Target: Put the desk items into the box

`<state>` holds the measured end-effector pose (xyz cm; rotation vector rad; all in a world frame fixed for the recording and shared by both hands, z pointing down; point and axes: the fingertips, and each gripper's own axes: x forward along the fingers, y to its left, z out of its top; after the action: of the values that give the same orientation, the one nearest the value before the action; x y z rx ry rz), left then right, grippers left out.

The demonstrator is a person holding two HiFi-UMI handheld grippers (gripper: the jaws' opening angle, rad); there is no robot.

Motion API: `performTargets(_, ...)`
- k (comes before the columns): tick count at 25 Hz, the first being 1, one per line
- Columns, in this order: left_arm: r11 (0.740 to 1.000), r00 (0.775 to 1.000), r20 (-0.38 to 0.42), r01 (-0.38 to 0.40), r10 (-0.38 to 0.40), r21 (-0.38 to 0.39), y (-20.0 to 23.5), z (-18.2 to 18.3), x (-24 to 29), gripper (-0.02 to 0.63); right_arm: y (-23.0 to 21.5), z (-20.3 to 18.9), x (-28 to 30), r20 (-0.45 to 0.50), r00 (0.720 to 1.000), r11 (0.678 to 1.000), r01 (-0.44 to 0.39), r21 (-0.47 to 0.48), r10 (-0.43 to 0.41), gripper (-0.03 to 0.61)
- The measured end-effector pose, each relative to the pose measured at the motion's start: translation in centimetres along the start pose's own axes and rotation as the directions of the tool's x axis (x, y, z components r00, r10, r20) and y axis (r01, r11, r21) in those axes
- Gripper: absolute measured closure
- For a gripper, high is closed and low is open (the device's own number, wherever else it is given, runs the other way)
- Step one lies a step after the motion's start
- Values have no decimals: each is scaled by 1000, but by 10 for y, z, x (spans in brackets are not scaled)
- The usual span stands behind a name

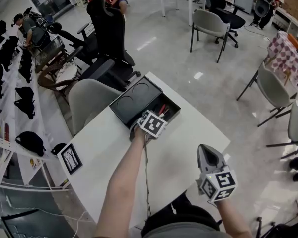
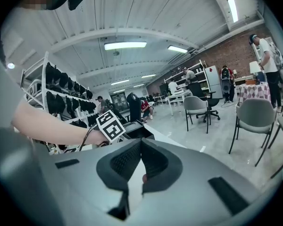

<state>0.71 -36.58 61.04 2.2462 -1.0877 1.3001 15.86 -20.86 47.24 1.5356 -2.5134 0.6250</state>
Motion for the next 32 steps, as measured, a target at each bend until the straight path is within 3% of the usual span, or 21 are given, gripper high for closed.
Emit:
performTargets(7, 1000, 1000, -7, 5, -6, -15, -1, -3, 0, 537, 3, 1, 1, 1, 1000, 1000, -7, -4, 7, 575)
performTargets(20, 998, 992, 117, -33, 38, -46, 9, 20, -30, 537, 9, 7, 7, 14, 999, 999, -30, -12, 30, 575)
performTargets(26, 996, 973, 221, -53, 68, -75, 16, 35, -57, 540, 13, 12, 9, 26, 999, 999, -32, -20, 33, 575)
performTargets(32, 990, 944, 305, -94, 123, -109, 24, 47, -88, 583, 17, 17, 10, 39, 998, 999, -37, -27, 38, 575)
